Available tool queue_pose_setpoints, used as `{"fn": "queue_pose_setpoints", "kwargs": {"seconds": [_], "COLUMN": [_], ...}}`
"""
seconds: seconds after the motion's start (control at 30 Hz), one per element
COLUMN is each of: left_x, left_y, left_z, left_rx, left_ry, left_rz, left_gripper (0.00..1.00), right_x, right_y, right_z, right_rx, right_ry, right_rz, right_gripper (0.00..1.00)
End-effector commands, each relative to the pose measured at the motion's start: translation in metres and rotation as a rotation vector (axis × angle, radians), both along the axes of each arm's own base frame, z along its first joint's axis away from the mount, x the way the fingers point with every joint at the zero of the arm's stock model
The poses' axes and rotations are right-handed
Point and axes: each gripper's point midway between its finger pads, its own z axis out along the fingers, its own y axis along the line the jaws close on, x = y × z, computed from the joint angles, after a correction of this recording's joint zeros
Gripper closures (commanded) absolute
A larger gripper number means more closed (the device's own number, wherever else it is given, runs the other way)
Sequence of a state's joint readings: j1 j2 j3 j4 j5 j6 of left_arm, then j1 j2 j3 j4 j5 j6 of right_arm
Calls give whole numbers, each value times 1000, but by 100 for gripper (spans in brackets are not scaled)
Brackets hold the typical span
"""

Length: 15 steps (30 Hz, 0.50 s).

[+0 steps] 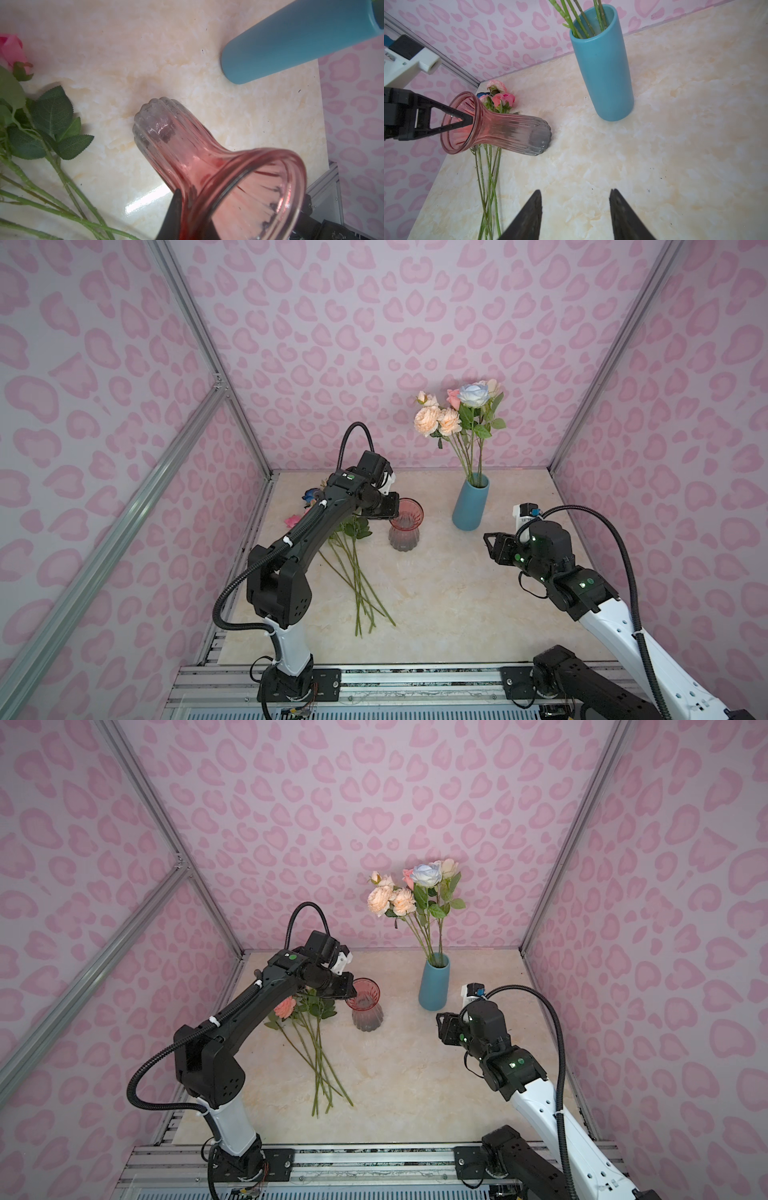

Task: Arrange the flowers into the vase
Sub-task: 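Slide the pink glass vase nearer the robot with the left gripper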

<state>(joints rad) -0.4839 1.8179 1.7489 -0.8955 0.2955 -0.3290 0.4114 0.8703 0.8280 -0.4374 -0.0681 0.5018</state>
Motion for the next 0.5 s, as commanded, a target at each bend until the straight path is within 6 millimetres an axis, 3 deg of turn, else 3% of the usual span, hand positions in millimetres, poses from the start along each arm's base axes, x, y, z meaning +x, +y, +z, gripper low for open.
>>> {"fn": "queue_pose_setpoints", "kwargs": {"seconds": [0.0,0.27,0.47], "left_x": [-17,-61,-72], "left_y": [-9,-20,-18], "left_z": [15,14,7], "left_rx": [-43,-55,-17], "left_ry": [-17,48,101], "left_rz": [-47,-101,-120], "left_gripper": [96,97,97], "right_x": [2,-4,-7], "right_y": [1,2,-3], "right_z": [2,2,7], "right_rx": [-19,-44,-68], "right_ry": [-15,1,-5], "right_rz": [-10,6,-1], "right_gripper": [47,47,46]}}
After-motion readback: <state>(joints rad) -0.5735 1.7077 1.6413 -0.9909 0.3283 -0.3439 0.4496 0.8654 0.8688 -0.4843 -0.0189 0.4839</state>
